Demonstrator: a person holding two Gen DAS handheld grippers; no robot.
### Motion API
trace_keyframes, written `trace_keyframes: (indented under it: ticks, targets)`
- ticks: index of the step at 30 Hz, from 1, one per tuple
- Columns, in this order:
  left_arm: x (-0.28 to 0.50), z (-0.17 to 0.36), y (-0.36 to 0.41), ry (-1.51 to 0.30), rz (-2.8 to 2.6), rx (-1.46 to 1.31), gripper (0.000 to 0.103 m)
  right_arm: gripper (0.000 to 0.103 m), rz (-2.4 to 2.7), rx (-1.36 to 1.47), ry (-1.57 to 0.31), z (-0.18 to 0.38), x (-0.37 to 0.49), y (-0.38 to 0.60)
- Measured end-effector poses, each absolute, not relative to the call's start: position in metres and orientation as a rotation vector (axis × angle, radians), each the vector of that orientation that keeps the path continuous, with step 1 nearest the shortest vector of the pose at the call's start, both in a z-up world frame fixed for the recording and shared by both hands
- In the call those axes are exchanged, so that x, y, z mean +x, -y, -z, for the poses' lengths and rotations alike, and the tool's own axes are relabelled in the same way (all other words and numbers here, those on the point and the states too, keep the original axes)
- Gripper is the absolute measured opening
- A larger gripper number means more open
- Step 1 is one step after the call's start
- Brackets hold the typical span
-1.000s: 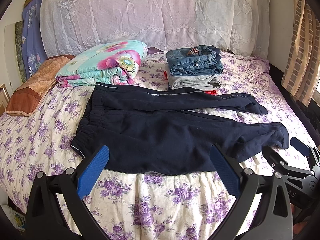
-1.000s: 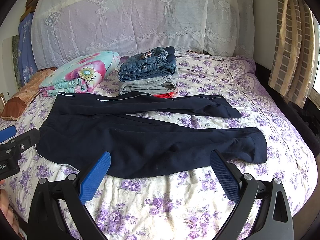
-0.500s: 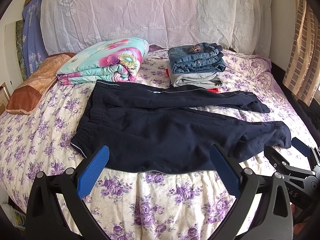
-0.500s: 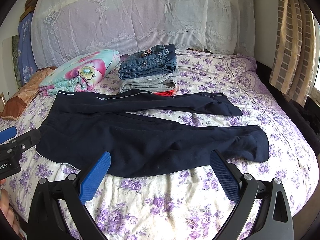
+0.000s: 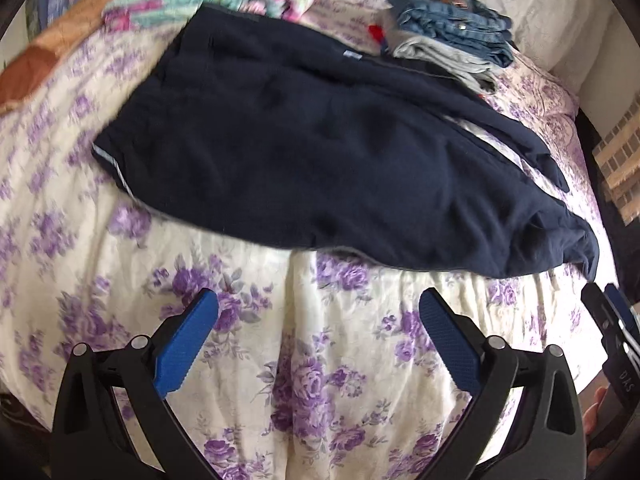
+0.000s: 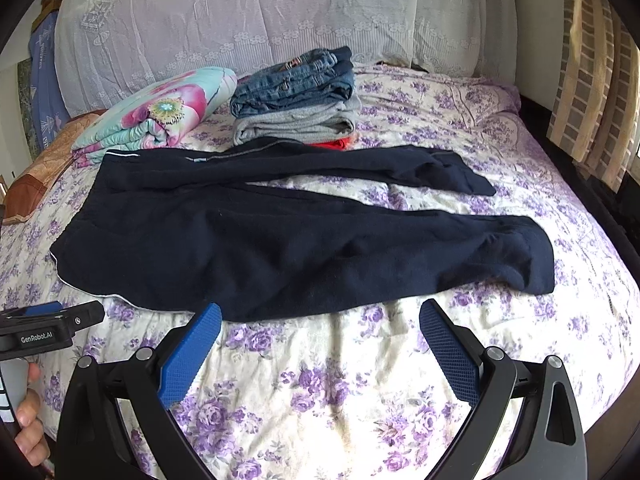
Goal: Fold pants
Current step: 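Grasp the navy pants waistband with the left tool while the right tool grasps a leg hem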
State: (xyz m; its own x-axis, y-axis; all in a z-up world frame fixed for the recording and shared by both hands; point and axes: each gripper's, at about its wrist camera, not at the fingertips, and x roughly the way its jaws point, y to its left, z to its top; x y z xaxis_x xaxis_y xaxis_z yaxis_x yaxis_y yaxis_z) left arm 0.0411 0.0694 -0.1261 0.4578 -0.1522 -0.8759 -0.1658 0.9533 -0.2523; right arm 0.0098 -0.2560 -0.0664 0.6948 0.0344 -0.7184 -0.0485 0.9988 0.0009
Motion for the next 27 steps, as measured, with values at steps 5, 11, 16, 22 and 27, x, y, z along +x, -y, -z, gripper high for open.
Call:
trace_keyframes:
  ticks: [5,11,16,22,27]
  targets:
    - [0.062,0.131,-0.124,-1.041,-0.038,-0.531,0.098,0.1,-0.054,-0.013,-0.783,0.064,0.005,0.257]
    - [0.111,0.145,-0.164,-1.047,-0.135,-0.59,0.094,0.1,-0.023,0.012,-0.769,0.058,-0.004,0.275]
    - [0.108,0.13,-0.174,-1.002,-0.098,-0.61,0.021,0.1,0.031,0.072,-0.756,0.058,-0.013,0.307]
    - [0.047,0.119,-0.172,-0.932,-0.077,-0.614,0.018,0.1,0.134,0.198,-0.766,0.064,-0.021,0.381]
    - [0.043,0.132,-0.178,-0.962,-0.114,-0.575,0.019,0.1,0.173,0.318,-0.849,0.079,0.006,0.443]
